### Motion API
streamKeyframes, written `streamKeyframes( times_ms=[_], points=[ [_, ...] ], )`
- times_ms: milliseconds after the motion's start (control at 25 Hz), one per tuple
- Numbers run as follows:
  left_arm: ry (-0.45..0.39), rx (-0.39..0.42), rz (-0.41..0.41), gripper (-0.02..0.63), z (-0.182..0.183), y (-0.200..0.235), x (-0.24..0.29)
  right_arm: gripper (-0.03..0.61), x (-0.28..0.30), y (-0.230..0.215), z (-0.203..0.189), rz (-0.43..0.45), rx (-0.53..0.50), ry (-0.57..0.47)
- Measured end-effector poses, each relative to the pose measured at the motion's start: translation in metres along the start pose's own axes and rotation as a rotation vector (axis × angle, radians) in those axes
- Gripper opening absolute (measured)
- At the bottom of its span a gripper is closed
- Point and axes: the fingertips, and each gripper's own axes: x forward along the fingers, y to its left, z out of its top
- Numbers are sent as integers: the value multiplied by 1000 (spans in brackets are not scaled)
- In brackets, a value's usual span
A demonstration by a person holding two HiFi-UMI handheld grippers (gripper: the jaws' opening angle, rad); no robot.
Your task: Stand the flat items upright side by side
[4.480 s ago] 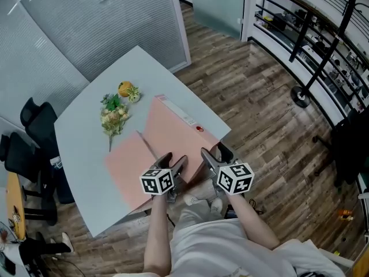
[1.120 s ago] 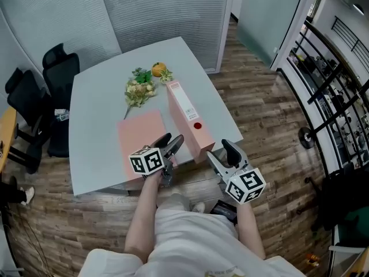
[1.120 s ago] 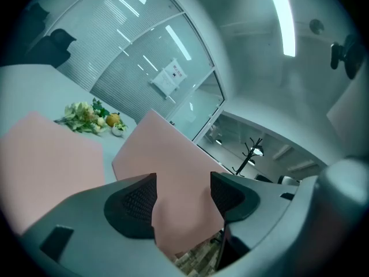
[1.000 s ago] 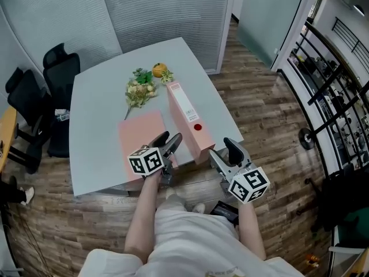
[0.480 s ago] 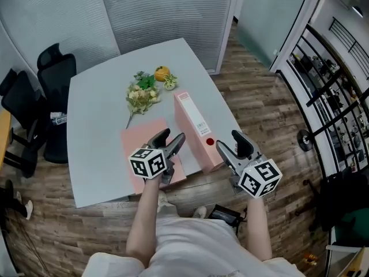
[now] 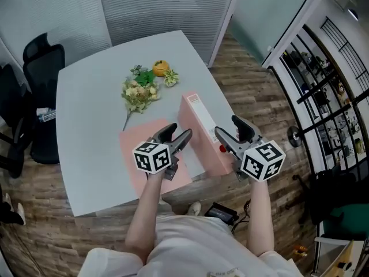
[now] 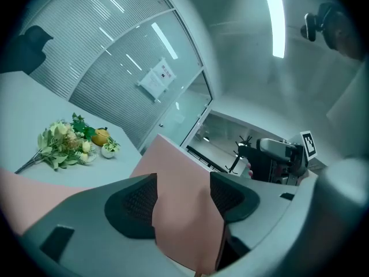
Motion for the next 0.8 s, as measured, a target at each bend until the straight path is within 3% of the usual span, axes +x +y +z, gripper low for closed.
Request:
streamKeyframes(
  times_ms=[280,440,800],
  points=[
    [22,-15,-30,288,1,18,6,305,53,4,-1,-9,-46,154],
    [35,-29,-61,288,-4,23,13,313,84,5,-16,-16,-84,294],
    [52,-69,-145,281,-12,25,29,333,123,-11,-41,-91,-29,442]
  ],
)
